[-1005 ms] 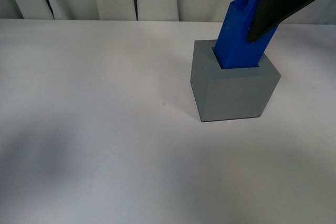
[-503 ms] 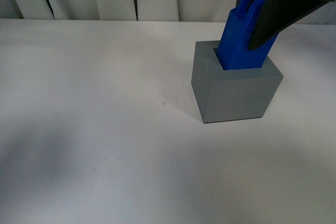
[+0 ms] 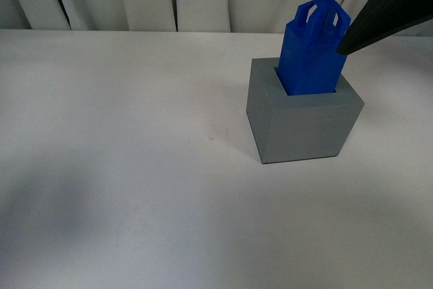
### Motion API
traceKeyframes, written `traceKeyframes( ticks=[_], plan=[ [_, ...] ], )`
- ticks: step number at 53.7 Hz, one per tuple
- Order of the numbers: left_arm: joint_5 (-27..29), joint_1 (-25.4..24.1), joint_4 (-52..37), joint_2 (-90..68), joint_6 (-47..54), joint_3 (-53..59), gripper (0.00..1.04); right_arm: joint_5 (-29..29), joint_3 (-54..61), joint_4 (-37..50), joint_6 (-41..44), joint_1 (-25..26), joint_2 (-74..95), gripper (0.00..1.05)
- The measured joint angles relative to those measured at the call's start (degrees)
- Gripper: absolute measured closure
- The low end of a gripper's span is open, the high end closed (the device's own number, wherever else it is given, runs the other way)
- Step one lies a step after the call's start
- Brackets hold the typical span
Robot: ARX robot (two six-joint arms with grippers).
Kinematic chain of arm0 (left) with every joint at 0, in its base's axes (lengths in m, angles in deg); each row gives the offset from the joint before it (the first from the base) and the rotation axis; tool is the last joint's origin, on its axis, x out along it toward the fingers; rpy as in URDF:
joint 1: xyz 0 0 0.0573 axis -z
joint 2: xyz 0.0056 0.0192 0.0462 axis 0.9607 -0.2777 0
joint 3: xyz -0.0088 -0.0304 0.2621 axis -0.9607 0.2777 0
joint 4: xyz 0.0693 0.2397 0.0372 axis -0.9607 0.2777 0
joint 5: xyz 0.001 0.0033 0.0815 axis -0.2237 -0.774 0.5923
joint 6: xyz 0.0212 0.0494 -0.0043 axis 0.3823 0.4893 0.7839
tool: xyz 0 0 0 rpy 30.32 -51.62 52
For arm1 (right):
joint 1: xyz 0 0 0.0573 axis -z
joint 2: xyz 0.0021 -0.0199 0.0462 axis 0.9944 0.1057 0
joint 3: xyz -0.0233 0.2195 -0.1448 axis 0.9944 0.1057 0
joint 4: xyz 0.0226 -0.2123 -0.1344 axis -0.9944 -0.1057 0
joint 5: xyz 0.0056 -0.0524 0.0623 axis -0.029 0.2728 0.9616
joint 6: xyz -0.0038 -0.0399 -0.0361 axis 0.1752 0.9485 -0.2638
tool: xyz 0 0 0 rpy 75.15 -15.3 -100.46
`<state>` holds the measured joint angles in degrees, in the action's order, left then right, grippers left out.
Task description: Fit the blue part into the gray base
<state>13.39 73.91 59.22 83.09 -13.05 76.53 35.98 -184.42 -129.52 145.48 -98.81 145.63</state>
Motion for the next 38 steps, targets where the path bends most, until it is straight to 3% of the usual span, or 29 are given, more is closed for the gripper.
traceKeyframes(
  ticks=[11,19,25,32,38],
  plan=[
    [0.0,0.0,0.0,0.0,0.0,0.0,0.06,6.6,13.4,11.4,-4.0,3.4,-11.2,0.07],
    [0.0,0.0,0.0,0.0,0.0,0.0,0.06,13.9,31.1,27.2,-11.6,7.8,-24.6,0.07],
    [0.0,0.0,0.0,0.0,0.0,0.0,0.06,16.2,41.9,37.2,-17.5,10.0,-32.5,0.07],
    [0.0,0.0,0.0,0.0,0.0,0.0,0.06,15.8,55.1,51.6,-26.9,12.4,-41.6,0.07],
    [0.0,0.0,0.0,0.0,0.0,0.0,0.06,11.0,68.2,68.9,-40.0,14.3,-49.1,0.07]
  ],
)
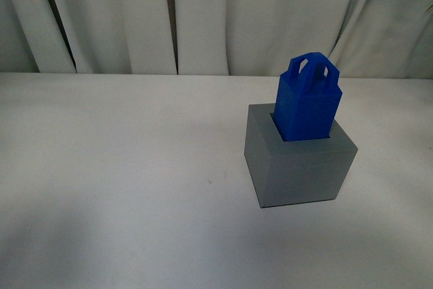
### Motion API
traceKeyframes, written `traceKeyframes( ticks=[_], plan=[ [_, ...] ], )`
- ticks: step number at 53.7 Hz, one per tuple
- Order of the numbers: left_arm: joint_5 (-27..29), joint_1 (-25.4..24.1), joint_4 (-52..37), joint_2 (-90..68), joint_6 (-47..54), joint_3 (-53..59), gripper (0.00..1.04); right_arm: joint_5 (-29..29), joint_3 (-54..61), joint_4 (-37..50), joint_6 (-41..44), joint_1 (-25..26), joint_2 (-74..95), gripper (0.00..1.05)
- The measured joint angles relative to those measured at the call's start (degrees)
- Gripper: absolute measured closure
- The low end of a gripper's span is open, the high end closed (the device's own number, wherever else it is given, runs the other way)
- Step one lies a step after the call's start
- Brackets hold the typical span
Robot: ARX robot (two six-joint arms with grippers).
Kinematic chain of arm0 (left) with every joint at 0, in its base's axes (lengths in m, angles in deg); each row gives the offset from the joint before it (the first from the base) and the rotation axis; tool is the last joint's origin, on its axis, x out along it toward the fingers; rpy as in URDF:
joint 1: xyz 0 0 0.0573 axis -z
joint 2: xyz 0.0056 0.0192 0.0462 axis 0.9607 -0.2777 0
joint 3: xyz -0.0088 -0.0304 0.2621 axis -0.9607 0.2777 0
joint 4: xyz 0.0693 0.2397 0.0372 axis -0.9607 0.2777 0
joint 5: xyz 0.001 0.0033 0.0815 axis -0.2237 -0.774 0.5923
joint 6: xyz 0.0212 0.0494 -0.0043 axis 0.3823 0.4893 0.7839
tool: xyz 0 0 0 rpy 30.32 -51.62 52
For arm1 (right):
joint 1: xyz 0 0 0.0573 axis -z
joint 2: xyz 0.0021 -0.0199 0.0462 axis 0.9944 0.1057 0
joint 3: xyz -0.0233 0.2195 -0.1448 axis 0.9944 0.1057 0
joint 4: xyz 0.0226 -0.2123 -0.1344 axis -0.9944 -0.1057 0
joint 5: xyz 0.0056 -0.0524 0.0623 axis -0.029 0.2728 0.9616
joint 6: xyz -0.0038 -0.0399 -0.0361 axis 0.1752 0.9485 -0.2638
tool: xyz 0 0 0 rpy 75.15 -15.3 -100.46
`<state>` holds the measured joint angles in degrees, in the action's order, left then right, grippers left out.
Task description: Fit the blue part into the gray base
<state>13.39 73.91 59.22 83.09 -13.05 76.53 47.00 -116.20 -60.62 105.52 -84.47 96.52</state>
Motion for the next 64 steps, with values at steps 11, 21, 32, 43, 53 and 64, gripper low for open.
traceKeyframes(
  ticks=[11,21,32,43,53,64],
  plan=[
    [0.0,0.0,0.0,0.0,0.0,0.0,0.06,-0.4,1.8,3.1,-8.2,0.5,-0.8,0.07],
    [0.0,0.0,0.0,0.0,0.0,0.0,0.06,-32.2,17.0,35.3,-28.2,-2.0,-4.8,0.4],
    [0.0,0.0,0.0,0.0,0.0,0.0,0.06,-31.3,24.4,37.1,-33.5,0.4,-11.7,0.8],
    [0.0,0.0,0.0,0.0,0.0,0.0,0.06,-31.2,29.7,35.0,-34.1,0.4,-19.2,1.03],
    [0.0,0.0,0.0,0.0,0.0,0.0,0.06,-31.1,32.3,31.8,-34.1,0.5,-25.0,1.03],
    [0.0,0.0,0.0,0.0,0.0,0.0,0.06,-31.1,34.2,27.2,-34.1,0.5,-31.6,1.03]
  ],
)
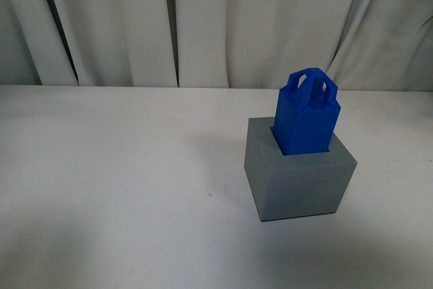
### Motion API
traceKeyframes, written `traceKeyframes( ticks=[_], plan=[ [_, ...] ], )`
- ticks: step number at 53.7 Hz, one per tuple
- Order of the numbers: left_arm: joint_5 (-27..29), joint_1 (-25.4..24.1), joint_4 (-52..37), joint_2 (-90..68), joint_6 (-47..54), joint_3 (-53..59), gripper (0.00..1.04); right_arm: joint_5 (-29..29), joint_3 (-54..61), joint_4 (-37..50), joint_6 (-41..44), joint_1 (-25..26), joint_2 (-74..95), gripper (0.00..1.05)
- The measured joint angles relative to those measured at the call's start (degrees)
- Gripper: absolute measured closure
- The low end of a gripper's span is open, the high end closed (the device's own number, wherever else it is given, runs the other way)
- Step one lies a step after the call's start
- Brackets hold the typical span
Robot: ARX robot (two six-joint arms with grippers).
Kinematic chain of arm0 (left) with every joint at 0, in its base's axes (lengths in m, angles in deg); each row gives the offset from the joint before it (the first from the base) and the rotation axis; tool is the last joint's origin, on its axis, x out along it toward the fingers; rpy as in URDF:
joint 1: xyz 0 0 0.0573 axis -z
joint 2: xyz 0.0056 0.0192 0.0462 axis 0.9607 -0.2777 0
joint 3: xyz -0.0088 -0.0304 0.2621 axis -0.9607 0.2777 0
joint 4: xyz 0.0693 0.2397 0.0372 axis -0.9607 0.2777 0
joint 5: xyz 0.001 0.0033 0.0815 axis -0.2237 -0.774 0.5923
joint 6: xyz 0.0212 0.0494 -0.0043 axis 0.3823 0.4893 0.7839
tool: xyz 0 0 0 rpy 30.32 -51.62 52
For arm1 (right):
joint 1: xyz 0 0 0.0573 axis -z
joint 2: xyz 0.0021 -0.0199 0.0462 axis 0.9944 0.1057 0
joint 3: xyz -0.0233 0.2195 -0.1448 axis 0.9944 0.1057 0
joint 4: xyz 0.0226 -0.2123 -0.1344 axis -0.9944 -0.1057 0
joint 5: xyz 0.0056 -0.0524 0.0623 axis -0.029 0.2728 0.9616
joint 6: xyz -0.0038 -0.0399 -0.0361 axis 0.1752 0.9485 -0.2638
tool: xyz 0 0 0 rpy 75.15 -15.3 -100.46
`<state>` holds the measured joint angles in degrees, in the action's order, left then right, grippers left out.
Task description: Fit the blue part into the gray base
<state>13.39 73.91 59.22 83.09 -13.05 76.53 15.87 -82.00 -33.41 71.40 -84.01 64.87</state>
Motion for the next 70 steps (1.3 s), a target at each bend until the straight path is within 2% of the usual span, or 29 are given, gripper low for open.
traceKeyframes(
  ticks=[9,57,62,68,70],
  plan=[
    [0.0,0.0,0.0,0.0,0.0,0.0,0.06,0.1,2.5,0.3,0.0,0.0,-2.6,1.03],
    [0.0,0.0,0.0,0.0,0.0,0.0,0.06,0.1,2.5,-18.2,0.0,0.0,-21.6,1.03],
    [0.0,0.0,0.0,0.0,0.0,0.0,0.06,0.2,2.4,-26.4,0.0,0.0,-27.7,1.03],
    [0.0,0.0,0.0,0.0,0.0,0.0,0.06,0.2,2.4,-28.1,0.0,0.0,-31.3,1.02],
    [0.0,0.0,0.0,0.0,0.0,0.0,0.06,0.2,2.4,-28.3,0.0,0.0,-31.3,0.97]
  ],
)
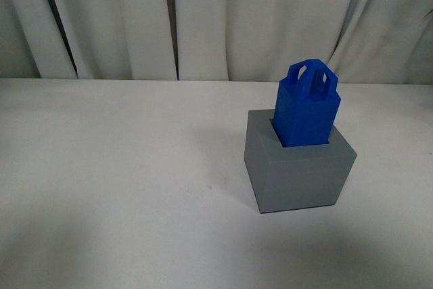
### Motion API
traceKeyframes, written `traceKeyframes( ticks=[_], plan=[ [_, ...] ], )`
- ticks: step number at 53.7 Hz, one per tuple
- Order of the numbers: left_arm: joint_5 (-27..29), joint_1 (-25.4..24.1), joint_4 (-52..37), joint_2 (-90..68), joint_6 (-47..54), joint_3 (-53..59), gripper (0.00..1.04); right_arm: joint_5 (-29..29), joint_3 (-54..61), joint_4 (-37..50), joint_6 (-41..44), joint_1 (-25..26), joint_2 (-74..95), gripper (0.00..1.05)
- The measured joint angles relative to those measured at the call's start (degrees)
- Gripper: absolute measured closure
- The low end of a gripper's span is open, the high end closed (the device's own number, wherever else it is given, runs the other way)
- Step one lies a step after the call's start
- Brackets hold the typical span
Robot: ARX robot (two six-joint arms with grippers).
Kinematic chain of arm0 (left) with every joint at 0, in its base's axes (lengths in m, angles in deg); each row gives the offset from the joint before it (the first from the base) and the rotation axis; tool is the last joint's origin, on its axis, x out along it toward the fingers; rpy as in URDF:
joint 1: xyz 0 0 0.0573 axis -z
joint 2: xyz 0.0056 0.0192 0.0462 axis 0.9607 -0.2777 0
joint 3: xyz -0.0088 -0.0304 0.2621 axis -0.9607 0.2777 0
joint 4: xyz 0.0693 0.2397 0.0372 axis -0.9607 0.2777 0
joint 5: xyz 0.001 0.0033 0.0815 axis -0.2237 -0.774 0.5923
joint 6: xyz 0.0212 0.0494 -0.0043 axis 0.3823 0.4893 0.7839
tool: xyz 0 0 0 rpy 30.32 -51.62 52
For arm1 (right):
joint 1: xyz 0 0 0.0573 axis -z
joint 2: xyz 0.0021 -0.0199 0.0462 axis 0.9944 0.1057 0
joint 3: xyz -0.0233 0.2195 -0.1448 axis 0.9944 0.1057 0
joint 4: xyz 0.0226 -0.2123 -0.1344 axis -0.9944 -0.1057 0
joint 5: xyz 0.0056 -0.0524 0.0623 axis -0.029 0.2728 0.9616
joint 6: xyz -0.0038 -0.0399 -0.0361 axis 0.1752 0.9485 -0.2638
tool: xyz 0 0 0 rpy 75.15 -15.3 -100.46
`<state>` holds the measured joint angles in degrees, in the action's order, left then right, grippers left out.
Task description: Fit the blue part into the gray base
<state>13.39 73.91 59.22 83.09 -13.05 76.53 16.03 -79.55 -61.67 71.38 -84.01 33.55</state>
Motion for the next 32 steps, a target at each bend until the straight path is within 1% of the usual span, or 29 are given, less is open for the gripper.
traceKeyframes(
  ticks=[1,3,7,10,12,17,19,23,24,28,32],
  plan=[
    [0.0,0.0,0.0,0.0,0.0,0.0,0.06,0.0,0.0,0.0,0.0,0.0,0.0,0.95],
    [0.0,0.0,0.0,0.0,0.0,0.0,0.06,0.0,0.0,-0.1,0.0,0.0,0.0,0.88],
    [0.0,0.0,0.0,0.0,0.0,0.0,0.06,0.0,0.0,-0.1,0.0,0.0,0.0,0.77],
    [0.0,0.0,0.0,0.0,0.0,0.0,0.06,0.0,0.0,-0.1,0.0,0.0,0.0,0.66],
    [0.0,0.0,0.0,0.0,0.0,0.0,0.06,0.0,0.0,-0.1,0.0,0.0,0.0,0.56],
    [0.0,0.0,0.0,0.0,0.0,0.0,0.06,0.0,0.0,-0.1,0.0,0.0,0.0,0.36],
    [0.0,0.0,0.0,0.0,0.0,0.0,0.06,0.0,0.0,-0.1,0.0,0.0,0.0,0.25],
    [0.0,0.0,0.0,0.0,0.0,0.0,0.06,0.0,0.0,-0.1,0.0,0.0,0.0,0.08],
    [0.0,0.0,0.0,0.0,0.0,0.0,0.06,0.0,0.0,-0.1,0.0,0.0,0.0,0.06],
    [0.0,0.0,0.0,0.0,0.0,0.0,0.06,0.0,0.0,-0.1,-0.1,0.0,0.0,0.08],
    [0.0,0.0,0.0,0.0,0.0,0.0,0.06,0.0,0.0,-0.1,-0.1,0.0,0.0,0.07]
  ],
)
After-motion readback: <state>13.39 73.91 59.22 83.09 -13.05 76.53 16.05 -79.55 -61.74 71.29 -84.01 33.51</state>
